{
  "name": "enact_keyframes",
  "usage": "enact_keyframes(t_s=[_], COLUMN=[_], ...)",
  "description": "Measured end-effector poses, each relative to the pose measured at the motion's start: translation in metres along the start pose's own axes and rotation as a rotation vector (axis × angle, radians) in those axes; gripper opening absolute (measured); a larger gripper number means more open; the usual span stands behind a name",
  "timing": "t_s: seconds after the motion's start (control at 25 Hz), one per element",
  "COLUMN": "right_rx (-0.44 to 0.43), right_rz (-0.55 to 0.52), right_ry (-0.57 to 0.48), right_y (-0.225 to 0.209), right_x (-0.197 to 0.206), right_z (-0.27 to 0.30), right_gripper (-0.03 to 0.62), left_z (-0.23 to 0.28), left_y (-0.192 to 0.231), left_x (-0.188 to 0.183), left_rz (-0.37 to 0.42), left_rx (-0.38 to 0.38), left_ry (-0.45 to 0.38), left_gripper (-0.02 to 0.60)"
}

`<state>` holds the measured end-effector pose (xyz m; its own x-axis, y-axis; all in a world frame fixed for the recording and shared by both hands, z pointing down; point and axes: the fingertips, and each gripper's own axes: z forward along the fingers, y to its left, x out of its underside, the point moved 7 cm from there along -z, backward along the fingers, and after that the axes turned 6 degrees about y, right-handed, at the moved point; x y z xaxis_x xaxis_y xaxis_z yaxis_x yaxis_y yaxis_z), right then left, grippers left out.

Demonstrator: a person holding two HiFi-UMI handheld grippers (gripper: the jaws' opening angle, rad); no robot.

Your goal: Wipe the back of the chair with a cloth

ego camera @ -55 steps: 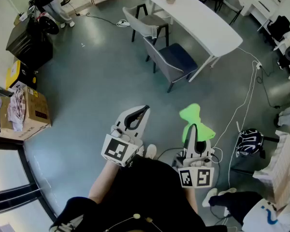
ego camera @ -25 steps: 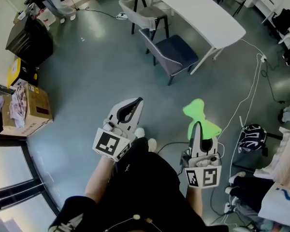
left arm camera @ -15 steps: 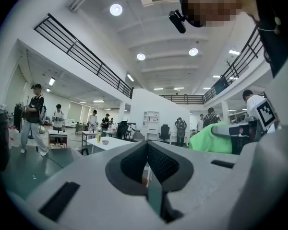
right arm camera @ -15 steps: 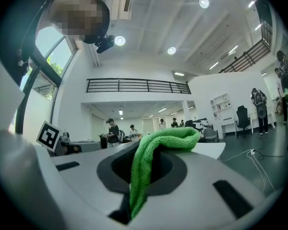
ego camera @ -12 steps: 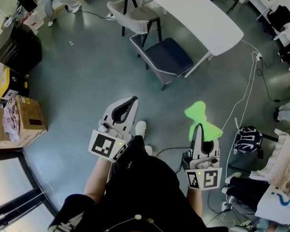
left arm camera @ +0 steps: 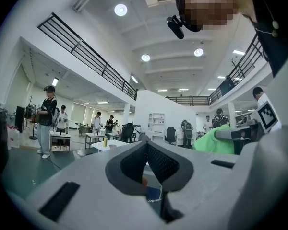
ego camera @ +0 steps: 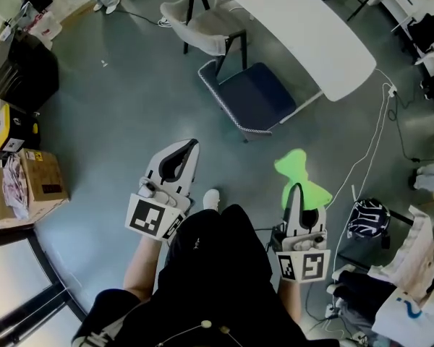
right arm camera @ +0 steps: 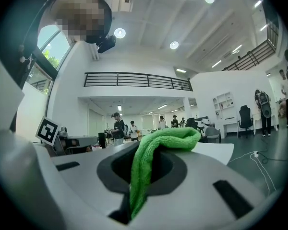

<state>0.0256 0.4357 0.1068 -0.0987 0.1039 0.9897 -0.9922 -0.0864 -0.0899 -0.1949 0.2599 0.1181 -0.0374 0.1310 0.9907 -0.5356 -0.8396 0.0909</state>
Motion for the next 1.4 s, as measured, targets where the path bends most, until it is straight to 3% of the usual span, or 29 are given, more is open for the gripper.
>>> enact_keyframes(t_s=[0.36, 0.6, 0.88, 1.08, 1.4], right_rx=[-0.048, -0.124, -0.194, -0.209, -0.207], right_rz=[-0.013, 0.004, 0.025, 0.05, 0.046], right_ry=[0.033, 0.043, 0.054, 0.057, 0.037], right_y=[-0.039, -0.077, -0.116, -0.135, -0.141], right_x=[0.0, 0.001, -0.002, -0.002, -0.006], right_z=[0.063, 0.12, 0.168, 0.183, 0.197], right_gripper=[0.018, 0.018, 0.019, 0.018, 0.018], left_z=[0.047, 0.08, 0.122, 0.148, 0.177], left_y=[0.018, 0.03, 0.04, 0.039, 0.044], left_x=[0.001, -0.004, -0.008, -0.011, -0.021], left_rz=[-0.006, 0.009, -0.031, -0.016, 0.017], left_rx=[-0.043, -0.141, -0.222, -0.239, -0.203], left_ry=[0.037, 0.054, 0.049, 0.045, 0.052], left_gripper=[0.003, 0.003, 0.003, 0.003, 0.003])
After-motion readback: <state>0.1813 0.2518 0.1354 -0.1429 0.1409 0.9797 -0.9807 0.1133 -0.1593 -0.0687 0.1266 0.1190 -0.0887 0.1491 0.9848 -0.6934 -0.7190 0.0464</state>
